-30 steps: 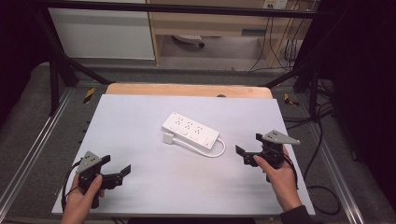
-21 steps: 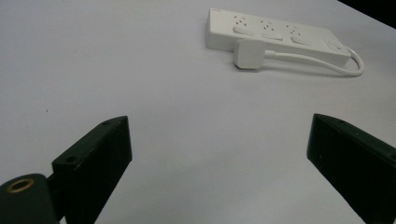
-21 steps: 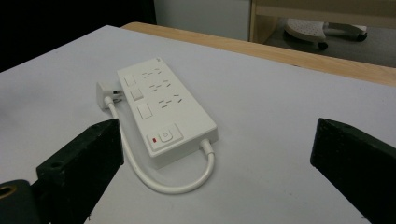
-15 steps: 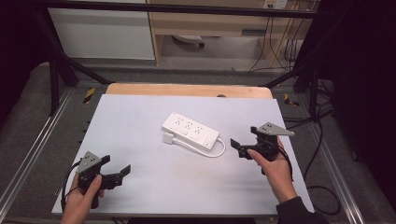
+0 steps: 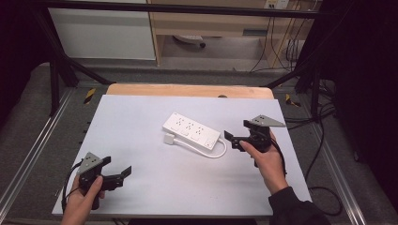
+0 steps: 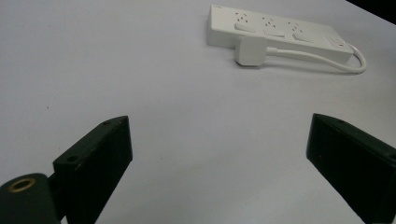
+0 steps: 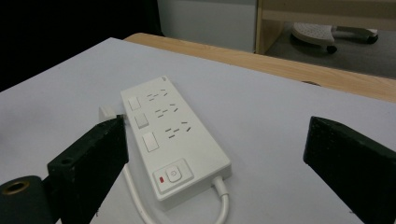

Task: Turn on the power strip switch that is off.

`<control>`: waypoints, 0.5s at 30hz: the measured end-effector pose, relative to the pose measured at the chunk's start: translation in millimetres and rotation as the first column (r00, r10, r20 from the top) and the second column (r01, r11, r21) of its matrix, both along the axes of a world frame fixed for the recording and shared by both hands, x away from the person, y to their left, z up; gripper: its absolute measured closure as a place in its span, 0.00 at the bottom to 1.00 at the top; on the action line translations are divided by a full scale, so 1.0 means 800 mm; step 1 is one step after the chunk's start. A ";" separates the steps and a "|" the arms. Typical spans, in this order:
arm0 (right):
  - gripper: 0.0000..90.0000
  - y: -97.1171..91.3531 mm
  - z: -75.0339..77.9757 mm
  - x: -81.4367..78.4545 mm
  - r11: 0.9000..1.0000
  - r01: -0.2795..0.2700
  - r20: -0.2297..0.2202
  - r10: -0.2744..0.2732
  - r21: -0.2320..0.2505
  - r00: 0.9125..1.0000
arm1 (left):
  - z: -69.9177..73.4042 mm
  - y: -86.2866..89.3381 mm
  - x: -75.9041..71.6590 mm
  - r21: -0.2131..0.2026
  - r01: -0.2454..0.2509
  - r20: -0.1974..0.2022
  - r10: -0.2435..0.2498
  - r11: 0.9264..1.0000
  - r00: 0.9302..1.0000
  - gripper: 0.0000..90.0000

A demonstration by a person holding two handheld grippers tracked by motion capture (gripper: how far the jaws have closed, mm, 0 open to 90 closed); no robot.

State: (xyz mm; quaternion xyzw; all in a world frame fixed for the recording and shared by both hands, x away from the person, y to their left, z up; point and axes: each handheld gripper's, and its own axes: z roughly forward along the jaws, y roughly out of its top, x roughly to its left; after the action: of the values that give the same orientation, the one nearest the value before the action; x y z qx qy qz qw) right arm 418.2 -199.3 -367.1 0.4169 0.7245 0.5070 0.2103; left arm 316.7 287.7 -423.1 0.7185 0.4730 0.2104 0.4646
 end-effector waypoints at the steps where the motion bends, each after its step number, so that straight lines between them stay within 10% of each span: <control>1: 0.09 0.004 0.000 0.003 1.000 0.002 -0.007 -0.002 0.000 1.000 | 0.000 -0.001 0.000 0.000 0.005 0.000 -0.005 1.000 1.000 0.08; 15: 0.23 0.031 0.004 0.021 1.000 0.016 0.030 -0.016 0.018 0.999 | -0.001 -0.001 0.001 0.003 0.001 -0.006 -0.001 1.000 1.000 0.08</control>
State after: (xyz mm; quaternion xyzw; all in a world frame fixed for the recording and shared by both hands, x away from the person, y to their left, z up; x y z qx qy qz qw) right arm 434.7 -174.7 -363.5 0.4169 0.7132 0.5181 0.2216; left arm 317.2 286.8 -424.1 0.7201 0.4735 0.2087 0.4624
